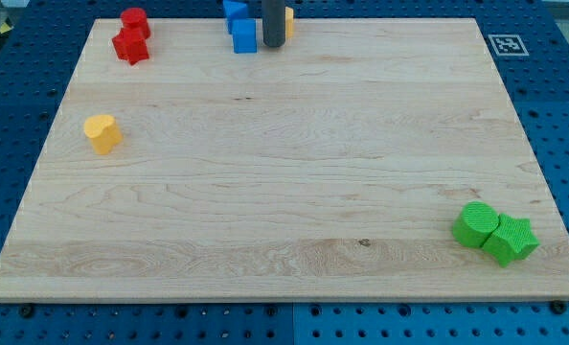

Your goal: Move the yellow hexagon diagonally to the cube

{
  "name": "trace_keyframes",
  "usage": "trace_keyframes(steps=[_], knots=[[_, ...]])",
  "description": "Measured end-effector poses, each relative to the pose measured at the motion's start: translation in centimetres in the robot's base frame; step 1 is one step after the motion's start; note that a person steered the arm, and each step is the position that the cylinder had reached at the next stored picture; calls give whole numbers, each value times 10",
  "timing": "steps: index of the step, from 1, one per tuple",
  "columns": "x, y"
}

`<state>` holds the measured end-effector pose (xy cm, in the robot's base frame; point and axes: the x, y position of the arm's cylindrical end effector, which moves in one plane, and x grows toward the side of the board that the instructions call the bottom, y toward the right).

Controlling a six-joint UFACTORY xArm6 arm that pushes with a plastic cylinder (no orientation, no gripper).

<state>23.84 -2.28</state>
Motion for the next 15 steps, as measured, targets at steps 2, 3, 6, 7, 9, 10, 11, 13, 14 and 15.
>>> trace_keyframes(steps=[2, 3, 6, 7, 9, 10, 11, 13, 14, 15], knots=[[-21, -7], [-27, -10], [-45, -33], [-45, -29], [-46, 14], [-45, 32], [-46, 46], [-45, 81], [-31, 92], [-14, 108]])
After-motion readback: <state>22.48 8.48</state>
